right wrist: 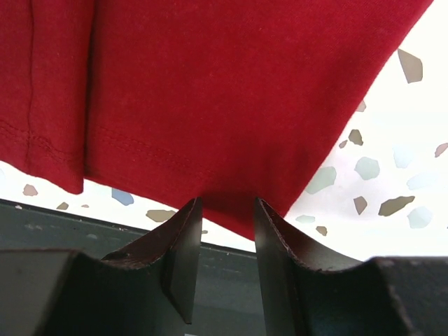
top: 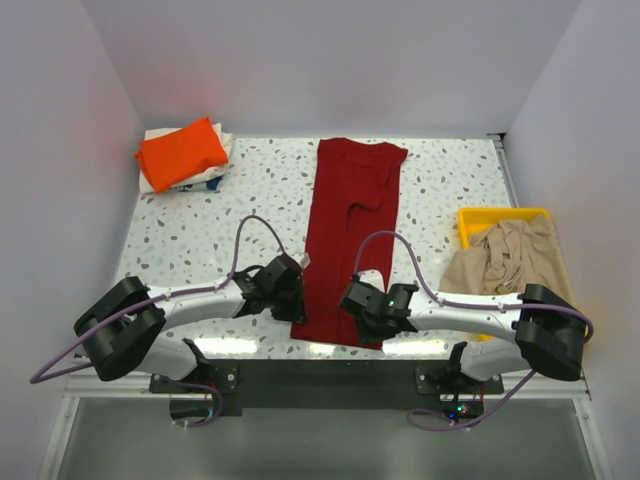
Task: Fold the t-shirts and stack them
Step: Fold the tshirt
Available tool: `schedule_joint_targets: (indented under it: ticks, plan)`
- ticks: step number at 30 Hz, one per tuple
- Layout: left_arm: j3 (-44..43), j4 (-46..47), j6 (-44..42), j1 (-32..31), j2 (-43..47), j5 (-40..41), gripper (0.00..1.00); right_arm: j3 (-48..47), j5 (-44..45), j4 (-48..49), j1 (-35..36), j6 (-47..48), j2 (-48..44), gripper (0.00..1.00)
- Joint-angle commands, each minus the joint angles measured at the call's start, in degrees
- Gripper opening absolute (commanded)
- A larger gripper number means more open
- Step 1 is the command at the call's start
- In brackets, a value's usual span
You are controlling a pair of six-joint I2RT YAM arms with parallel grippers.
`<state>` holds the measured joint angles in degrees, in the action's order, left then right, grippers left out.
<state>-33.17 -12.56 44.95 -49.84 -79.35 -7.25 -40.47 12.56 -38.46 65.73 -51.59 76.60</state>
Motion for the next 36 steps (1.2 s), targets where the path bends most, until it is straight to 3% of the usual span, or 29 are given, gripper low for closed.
schedule_joint_targets:
  ticks: [1,6,12,16,30,36]
  plan:
    - [1.1,-0.9,1.1,-0.6,-1.8,1.4,0.0,0.8,2.0,1.3,0.5,-2.3,0.0,0.38]
    - [1.0,-1.7,1.5,-0.7,-2.8,2.0,0.0,2.1,1.9,1.6,0.5,-2.8,-0.1,0.35]
    - [1.1,-2.7,1.8,-0.6,-3.1,2.6,0.0,2.6,2.6,0.3,0.5,-3.8,-1.2,0.16]
    - [1.2,-3.5,1.7,-0.6,-3.1,3.1,0.0,2.1,3.9,-2.1,0.6,-4.1,-3.6,0.08]
    - [1.3,-5.7,1.6,-0.7,-2.2,4.7,0.0,3.6,4.7,-6.1,0.6,-5.0,-7.8,0.14]
    - [1.2,-6.1,1.8,-0.7,-2.2,5.0,0.0,3.6,4.8,-8.9,0.5,-5.1,-9.4,0.06]
